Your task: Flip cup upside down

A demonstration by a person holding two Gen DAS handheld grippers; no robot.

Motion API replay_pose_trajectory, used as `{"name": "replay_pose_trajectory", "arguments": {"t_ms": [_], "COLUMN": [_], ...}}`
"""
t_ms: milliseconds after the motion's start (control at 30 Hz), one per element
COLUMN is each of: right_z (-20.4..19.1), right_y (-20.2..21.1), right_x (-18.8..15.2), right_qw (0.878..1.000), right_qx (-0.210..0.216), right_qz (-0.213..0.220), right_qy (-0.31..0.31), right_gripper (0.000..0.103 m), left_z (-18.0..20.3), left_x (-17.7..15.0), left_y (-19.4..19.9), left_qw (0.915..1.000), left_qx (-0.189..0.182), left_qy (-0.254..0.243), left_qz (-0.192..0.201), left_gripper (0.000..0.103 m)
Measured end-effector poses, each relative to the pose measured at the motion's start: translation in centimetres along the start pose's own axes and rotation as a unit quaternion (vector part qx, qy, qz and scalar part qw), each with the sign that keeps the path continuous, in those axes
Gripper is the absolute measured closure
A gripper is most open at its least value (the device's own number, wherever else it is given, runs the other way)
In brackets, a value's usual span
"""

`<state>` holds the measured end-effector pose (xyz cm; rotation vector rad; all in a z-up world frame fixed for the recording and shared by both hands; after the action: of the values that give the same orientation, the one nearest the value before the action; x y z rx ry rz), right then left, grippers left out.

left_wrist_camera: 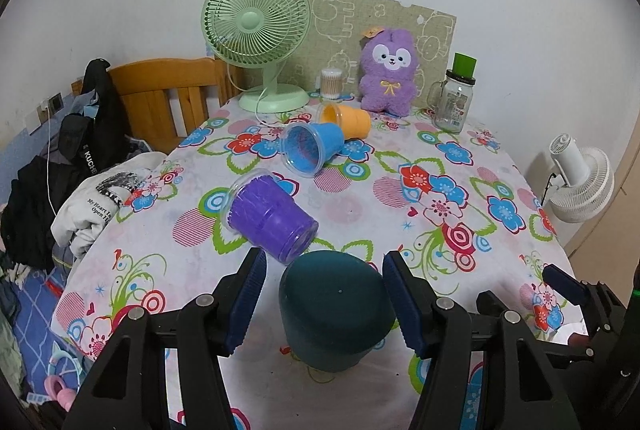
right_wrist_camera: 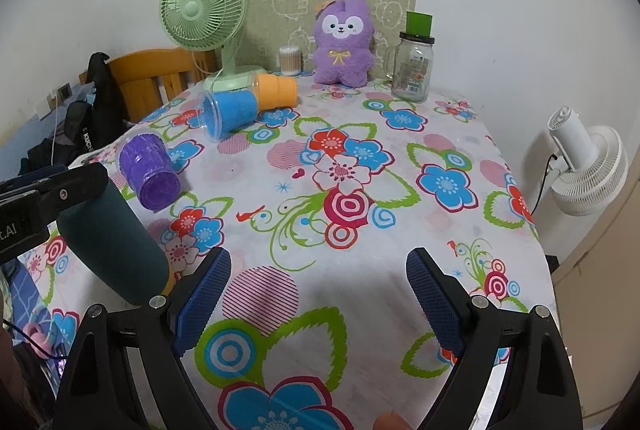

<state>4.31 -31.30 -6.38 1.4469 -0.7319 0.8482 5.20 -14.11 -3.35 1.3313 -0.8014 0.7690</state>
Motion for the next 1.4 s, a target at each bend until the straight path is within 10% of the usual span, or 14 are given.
{"name": "replay_pose_trajectory", "arguments": {"t_ms": [1400], "right_z": [-2.4], "right_y": [5.0], "right_x": [6.2], "right_qw": [0.995], "right_qx": [-0.029], "right_qz": [0.088], "right_qy": [0.023], "right_gripper": [0.000], "left_z": [-2.2], "left_x": [2.9], "left_y": [3.7], "left_qw": [0.9980], "left_qx": [-0.002], "left_qy": [0.024], "left_qz": [0.058], "left_gripper": [0.016]}}
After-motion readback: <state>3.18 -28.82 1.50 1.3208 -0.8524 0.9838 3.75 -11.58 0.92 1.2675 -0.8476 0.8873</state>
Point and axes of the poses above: each gripper's, at about its wrist camera, not at the fingertips, and y roughly against the way its jaws point, z to its right, x to its top, the point moved 5 cm from there along -y, roughly the way its jaws point, and after that the axes turned 10 degrees about z, right-handed, at the moved point
